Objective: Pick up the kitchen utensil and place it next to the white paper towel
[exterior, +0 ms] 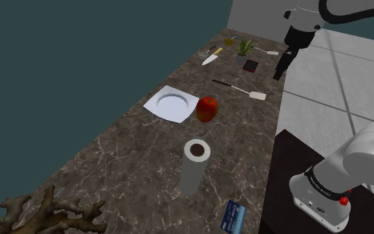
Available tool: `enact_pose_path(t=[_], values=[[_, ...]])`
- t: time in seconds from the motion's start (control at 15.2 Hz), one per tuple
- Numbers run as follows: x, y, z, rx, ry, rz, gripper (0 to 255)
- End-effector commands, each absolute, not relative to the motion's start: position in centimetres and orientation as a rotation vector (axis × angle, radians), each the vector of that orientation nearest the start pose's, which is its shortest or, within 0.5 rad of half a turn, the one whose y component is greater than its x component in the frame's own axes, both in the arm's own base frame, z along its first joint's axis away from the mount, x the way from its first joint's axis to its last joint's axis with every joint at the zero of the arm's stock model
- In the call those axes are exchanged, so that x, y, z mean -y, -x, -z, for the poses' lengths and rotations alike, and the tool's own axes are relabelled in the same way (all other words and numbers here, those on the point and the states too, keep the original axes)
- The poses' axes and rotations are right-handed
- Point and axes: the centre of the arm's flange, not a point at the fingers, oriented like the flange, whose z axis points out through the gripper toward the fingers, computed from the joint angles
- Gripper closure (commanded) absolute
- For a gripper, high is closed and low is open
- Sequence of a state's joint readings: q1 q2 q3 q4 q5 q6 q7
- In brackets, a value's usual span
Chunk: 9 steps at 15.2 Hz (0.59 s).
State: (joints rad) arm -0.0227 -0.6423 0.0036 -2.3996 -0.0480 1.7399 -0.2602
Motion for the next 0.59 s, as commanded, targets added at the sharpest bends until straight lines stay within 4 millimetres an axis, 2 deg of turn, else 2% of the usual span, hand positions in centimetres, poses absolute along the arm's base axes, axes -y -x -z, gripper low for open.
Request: enact_pose_path(t=[0.0, 0.53], values=[[2.1, -37.0, -52.0, 0.428, 3.153, -0.019, 0], [5.5, -44.0, -45.2, 0.548, 3.107, 0.039, 0]])
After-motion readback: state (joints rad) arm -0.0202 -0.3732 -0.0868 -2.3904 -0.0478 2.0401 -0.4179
